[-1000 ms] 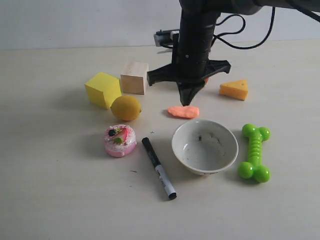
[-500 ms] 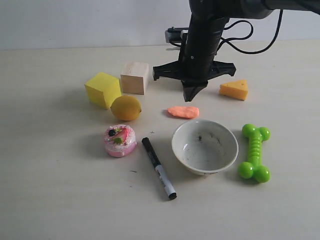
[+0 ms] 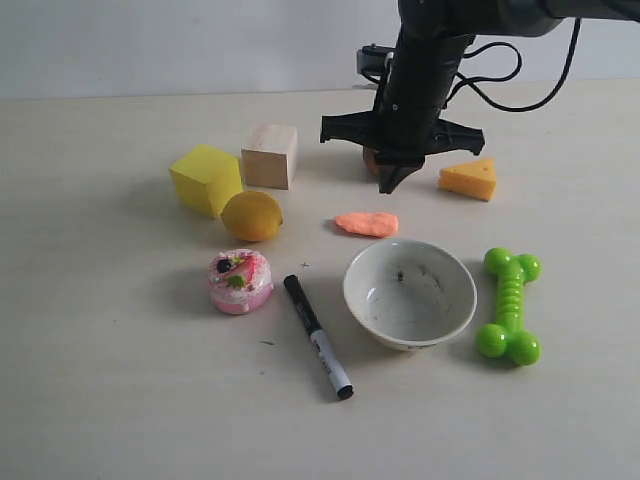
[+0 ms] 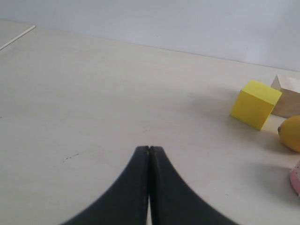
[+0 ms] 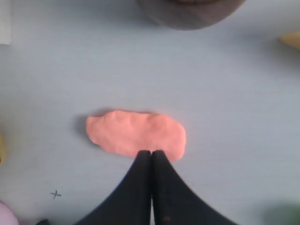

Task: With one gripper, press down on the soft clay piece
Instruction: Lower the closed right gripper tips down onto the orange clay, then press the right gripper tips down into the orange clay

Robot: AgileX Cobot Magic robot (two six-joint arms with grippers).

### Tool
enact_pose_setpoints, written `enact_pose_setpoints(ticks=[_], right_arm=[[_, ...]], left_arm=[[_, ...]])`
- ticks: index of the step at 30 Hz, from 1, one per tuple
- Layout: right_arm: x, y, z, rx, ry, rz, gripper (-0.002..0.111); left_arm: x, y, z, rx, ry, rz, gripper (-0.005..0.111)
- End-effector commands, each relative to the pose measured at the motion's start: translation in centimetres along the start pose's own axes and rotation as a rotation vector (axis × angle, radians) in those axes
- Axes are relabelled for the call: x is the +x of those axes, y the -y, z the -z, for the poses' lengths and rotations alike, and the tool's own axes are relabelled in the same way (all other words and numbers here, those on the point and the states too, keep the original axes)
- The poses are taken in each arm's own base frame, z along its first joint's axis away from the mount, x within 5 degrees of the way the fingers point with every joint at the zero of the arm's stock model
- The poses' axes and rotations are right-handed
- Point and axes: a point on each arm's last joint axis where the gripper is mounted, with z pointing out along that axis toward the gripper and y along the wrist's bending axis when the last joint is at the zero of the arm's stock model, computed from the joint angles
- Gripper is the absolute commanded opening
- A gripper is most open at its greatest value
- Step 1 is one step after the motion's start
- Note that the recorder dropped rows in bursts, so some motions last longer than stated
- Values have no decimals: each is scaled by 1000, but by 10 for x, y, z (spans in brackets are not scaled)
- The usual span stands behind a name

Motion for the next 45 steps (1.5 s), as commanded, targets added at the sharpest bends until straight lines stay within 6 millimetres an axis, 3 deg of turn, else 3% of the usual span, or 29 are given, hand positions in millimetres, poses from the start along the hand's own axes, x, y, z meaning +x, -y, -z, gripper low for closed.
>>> enact_pose_setpoints(ticks=[1,6,17,45], right_arm=[[-2,2,0,-2,16,-11,0],[-2,2,-5,6,7,-10,0],[0,-1,-36,-20,-45,-43,0],[-3,1,-41,-7,-14,-39,0]], left_arm=[[-1,0,0,7,13,2,0],[-1,0,0,7,13,4,0],[-1,0,0,7,13,2,0],[-1,0,0,7,13,2,0]])
